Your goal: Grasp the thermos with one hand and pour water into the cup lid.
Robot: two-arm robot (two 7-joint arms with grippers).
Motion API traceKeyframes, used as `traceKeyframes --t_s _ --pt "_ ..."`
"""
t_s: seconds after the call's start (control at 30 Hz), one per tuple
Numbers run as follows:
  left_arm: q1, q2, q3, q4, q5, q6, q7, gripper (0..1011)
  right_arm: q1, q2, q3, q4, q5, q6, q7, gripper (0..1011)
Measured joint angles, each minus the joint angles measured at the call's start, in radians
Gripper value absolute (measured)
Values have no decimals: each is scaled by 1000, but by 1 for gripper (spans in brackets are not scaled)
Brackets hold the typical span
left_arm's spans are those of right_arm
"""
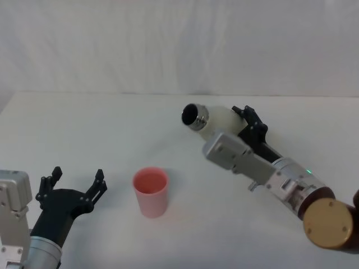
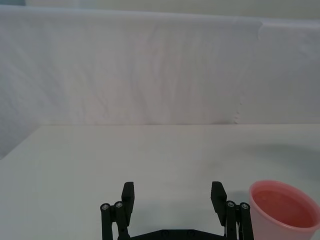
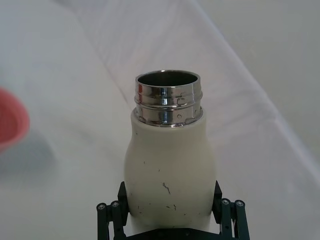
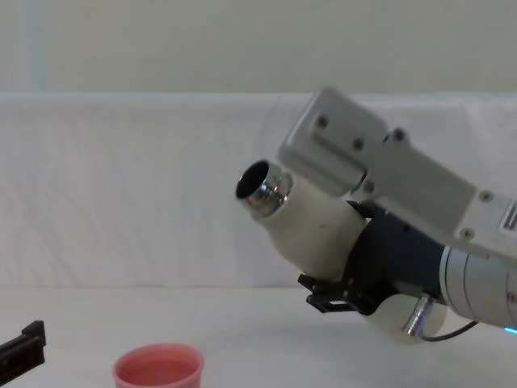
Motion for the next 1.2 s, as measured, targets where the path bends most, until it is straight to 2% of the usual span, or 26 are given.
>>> traceKeyframes --t_s 0.1,0.17,0.2,0.23,0.27,0.3,0.33,0.4,0.43,0.47,0.5,0.53,0.6,0.9,1.2 --pt "0 0 0 0 0 0 0 1001 -4 -14 26 1 64 -4 13 957" --pt "0 0 0 0 0 0 0 1001 -7 -30 52 5 135 -7 35 957" --pt "0 0 0 0 0 0 0 1001 -8 -43 73 9 192 -7 55 957" --pt "0 0 0 0 0 0 0 1001 -8 -43 73 9 192 -7 55 957" --pt "0 0 0 0 0 0 0 1001 -8 -55 94 14 247 -6 75 957" --pt "0 0 0 0 0 0 0 1001 -8 -59 102 16 267 -5 83 957" --pt "0 0 0 0 0 0 0 1001 -7 -69 117 21 316 -2 103 957" --pt "0 0 0 0 0 0 0 1001 -3 -82 140 32 380 4 131 957" --pt "0 0 0 0 0 0 0 1001 -3 -82 140 32 380 4 131 957" --pt "0 0 0 0 0 0 0 1001 0 -91 152 39 422 9 149 957" --pt "0 0 0 0 0 0 0 1001 0 -91 152 39 422 9 149 957" --pt "0 0 0 0 0 0 0 1001 4 -101 167 49 470 15 170 957" --pt "0 0 0 0 0 0 0 1001 10 -109 176 60 513 22 189 957" --pt "0 0 0 0 0 0 0 1001 33 -133 176 111 605 39 216 957" --pt "0 0 0 0 0 0 0 1001 49 -144 149 142 636 43 213 957"
